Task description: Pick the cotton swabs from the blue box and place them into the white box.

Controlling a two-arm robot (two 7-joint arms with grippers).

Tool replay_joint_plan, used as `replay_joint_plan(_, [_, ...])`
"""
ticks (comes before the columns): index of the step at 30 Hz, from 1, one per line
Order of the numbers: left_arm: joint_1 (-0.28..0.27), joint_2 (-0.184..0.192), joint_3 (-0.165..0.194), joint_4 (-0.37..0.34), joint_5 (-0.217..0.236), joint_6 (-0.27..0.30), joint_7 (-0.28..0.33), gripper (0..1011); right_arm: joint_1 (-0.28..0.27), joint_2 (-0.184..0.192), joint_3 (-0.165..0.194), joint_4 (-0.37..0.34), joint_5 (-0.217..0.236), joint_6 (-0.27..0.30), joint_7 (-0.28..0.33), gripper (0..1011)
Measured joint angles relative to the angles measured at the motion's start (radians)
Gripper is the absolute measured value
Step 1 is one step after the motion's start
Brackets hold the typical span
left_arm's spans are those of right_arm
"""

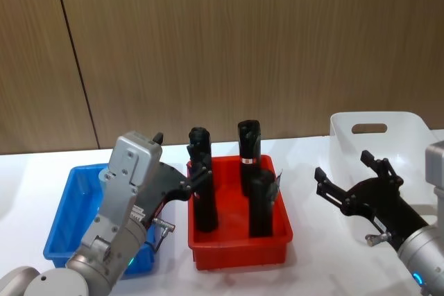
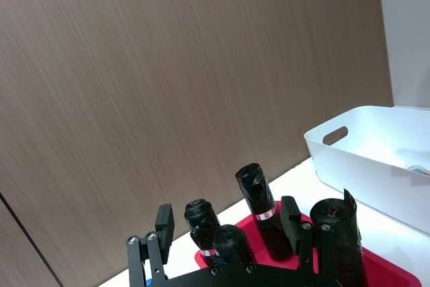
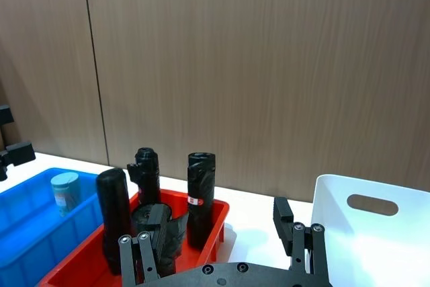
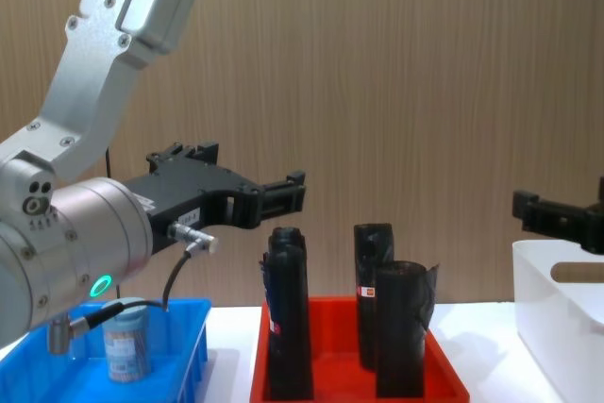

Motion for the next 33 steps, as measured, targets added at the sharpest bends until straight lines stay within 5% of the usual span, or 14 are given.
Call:
replay_joint_plan(15, [0.000, 0.000, 0.000, 0.001, 0.000, 0.001, 0.000, 1004, 0.028, 0.004, 0.001, 0.042, 0.012, 0.043, 0.113, 1001])
replay_joint_plan(33, [0.000, 0.000, 0.000, 0.001, 0.000, 0.001, 0.000, 1004, 0.133, -0.048, -0.024, 0.187, -0.041, 0.078, 0.213, 1002])
